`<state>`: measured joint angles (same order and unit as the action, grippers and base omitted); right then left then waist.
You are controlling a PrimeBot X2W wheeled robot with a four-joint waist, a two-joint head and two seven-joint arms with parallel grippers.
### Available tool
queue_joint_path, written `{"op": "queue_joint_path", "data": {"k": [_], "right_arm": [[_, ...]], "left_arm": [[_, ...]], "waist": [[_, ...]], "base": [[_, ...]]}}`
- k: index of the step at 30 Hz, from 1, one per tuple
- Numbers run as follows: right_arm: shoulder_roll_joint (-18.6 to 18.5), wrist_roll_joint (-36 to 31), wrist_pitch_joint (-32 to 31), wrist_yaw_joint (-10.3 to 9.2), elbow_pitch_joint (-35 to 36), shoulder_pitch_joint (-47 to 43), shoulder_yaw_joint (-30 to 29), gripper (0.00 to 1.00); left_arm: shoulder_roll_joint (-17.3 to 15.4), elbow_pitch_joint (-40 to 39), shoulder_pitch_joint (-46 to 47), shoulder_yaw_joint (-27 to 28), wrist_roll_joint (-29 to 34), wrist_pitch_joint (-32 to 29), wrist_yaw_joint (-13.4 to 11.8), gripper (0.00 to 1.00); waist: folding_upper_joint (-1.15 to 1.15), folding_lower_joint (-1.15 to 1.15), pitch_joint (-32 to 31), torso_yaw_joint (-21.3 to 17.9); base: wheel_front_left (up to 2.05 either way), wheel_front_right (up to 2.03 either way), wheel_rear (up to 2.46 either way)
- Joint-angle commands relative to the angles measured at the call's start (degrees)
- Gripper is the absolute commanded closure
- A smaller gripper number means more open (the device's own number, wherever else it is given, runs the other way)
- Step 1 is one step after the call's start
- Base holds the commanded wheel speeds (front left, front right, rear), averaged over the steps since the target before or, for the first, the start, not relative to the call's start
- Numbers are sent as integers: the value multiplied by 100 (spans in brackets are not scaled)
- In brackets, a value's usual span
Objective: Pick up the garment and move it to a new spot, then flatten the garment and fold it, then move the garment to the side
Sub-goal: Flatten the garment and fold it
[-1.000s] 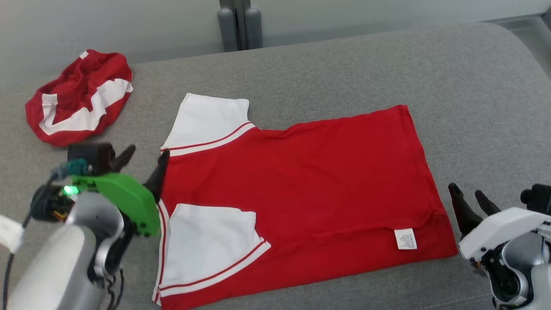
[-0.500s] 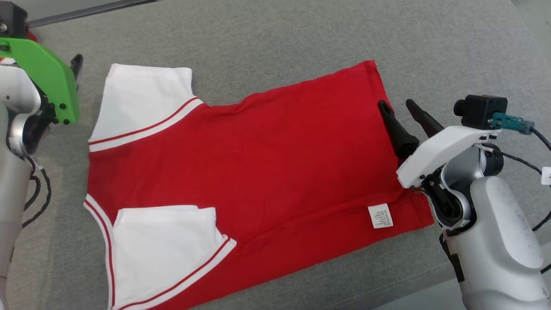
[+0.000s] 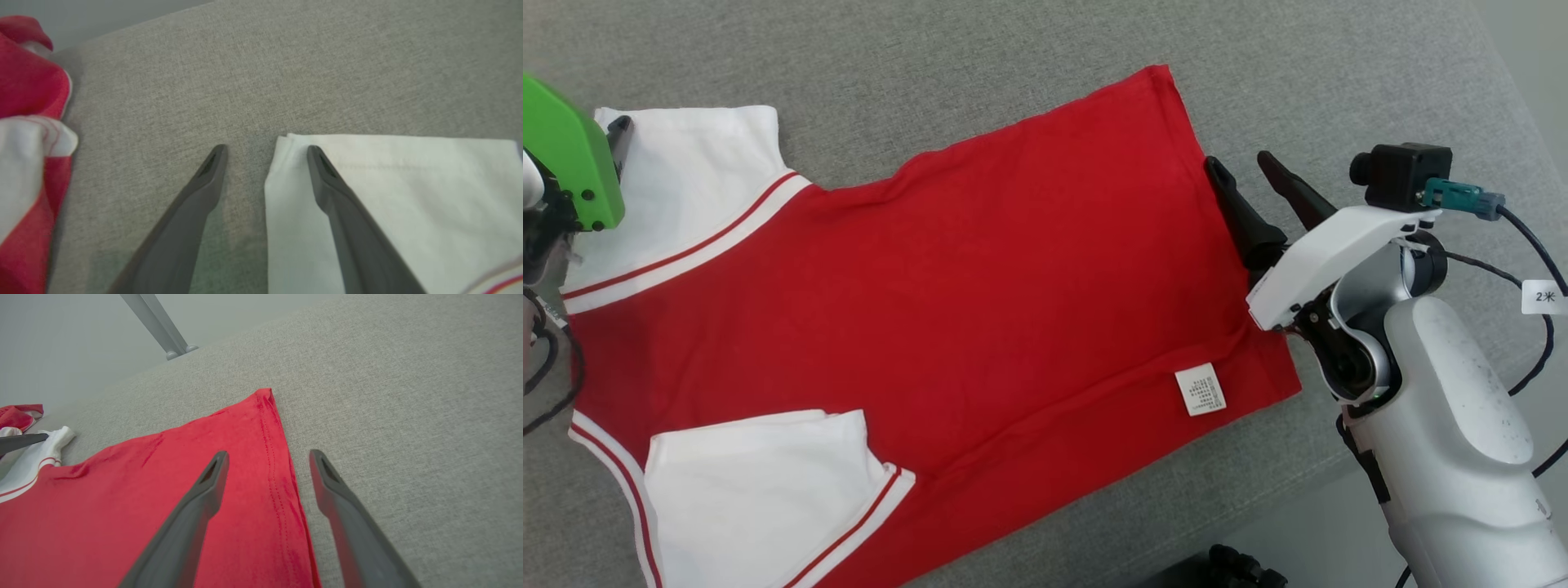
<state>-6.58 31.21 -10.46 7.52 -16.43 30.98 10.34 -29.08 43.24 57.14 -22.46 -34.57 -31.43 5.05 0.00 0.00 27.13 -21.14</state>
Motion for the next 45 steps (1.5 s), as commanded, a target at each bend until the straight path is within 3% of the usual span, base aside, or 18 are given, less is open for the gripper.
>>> {"op": "queue_joint_path", "data": {"k": [1,5,6,7,8,9,18,26,33,42,43,44,45], "right_arm": [[-35,36,56,-6,-37,102,43,0],[-69,77,66,-6,-100,216,152,0],[-80,87,68,-6,-118,243,168,0],[-101,87,74,-6,-130,280,190,0],[-122,82,78,-6,-145,312,206,0],[-151,68,77,-6,-173,361,226,0],[-602,-291,-188,-7,-688,1162,573,0],[-1099,-786,-390,-7,-1979,2009,1194,0],[-1333,-799,-344,-7,-3201,2413,1455,0],[-1456,-496,-332,-6,-3863,2662,2092,0],[-1486,-445,-349,-6,-3918,2688,2160,24],[-1503,-410,-326,-6,-3960,2714,2213,38],[-1517,-390,-311,-6,-4010,2739,2265,67]], "left_arm": [[0,61,99,-10,11,17,33,0],[14,175,103,-61,23,31,44,0],[36,197,105,-77,6,24,55,50],[68,213,108,-97,-18,23,66,59],[88,225,113,-114,-31,34,82,84],[117,230,116,-138,-47,37,106,100],[372,66,312,-272,-147,484,189,100],[748,-273,373,-401,-359,959,234,100],[981,-764,201,-660,-649,1135,241,100],[1008,-1096,92,-873,-936,1256,242,100],[1004,-1104,98,-890,-949,1263,242,100],[999,-1108,103,-898,-972,1267,242,100],[997,-1112,103,-905,-994,1280,242,100]], "waist": [[0,0,65,-81],[0,0,67,-109],[0,0,67,-110],[0,0,64,-105],[0,0,60,-95],[0,0,47,-75],[0,0,-135,367],[0,0,-280,1051],[0,0,-329,1625],[0,0,-310,1893],[0,0,-309,1905],[0,0,-307,1912],[0,0,-307,1918]], "base": [[0,0,0],[0,0,0],[0,0,0],[0,0,0],[0,0,0],[0,0,0],[0,0,0],[0,0,0],[0,0,0],[0,0,0],[0,0,0],[0,0,0],[0,0,0]]}}
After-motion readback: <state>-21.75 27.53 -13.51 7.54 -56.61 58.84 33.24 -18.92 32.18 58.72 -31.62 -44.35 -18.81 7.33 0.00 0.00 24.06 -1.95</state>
